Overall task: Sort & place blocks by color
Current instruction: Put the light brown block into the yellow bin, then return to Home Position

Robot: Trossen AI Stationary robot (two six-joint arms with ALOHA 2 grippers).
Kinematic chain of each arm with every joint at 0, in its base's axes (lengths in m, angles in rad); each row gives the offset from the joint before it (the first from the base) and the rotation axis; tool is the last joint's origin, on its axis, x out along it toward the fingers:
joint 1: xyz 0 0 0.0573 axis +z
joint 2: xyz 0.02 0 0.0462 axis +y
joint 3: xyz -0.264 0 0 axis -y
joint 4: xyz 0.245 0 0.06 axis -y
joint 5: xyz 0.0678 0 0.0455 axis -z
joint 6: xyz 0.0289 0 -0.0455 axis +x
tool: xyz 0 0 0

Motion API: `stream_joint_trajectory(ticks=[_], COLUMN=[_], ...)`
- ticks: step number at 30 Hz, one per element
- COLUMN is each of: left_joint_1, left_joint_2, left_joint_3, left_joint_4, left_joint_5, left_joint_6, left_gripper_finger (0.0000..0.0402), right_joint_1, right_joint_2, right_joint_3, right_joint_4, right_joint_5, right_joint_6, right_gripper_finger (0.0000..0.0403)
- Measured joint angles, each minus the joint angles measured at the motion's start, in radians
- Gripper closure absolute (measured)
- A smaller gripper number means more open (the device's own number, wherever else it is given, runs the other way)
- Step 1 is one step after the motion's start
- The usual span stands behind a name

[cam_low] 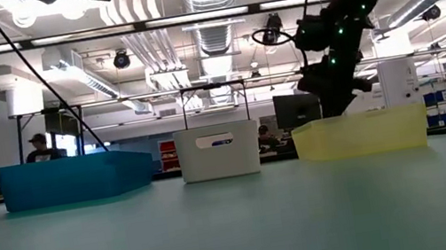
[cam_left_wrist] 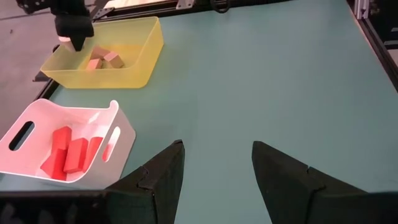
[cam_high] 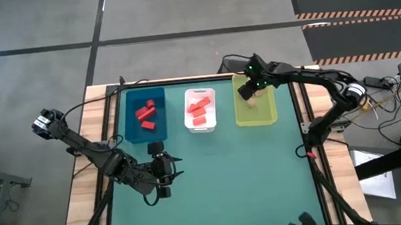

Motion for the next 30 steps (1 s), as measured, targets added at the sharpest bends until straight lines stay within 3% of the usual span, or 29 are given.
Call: stream_joint_trajectory(ticks=[8,16,19,21,30], left_joint_1=[0.000,0.000,-0.002,-0.003,0.054], left_joint_2=[0.000,-0.001,-0.028,-0.072,-0.508], left_joint_3=[0.001,0.002,-0.010,-0.052,-0.497], left_joint_4=[0.000,-0.018,-0.151,-0.157,0.275], left_joint_5=[-0.002,0.003,0.069,0.075,0.120], left_joint_6=[0.000,0.054,0.160,0.189,0.314], left_gripper_finger=[0.0228,0.0228,0.0229,0.0236,0.0344], right_joint_1=[0.002,0.004,0.031,0.076,0.436], right_joint_2=[0.094,0.086,0.011,-0.065,-0.509], right_joint_3=[-0.016,0.001,-0.010,-0.045,-0.408], right_joint_4=[0.073,0.035,-0.001,0.011,0.415], right_joint_5=[0.000,-0.004,0.003,0.002,-0.004], right_joint_6=[0.016,0.008,0.008,0.007,-0.079], right_gripper_finger=[0.0333,0.0255,0.0233,0.0225,0.0241])
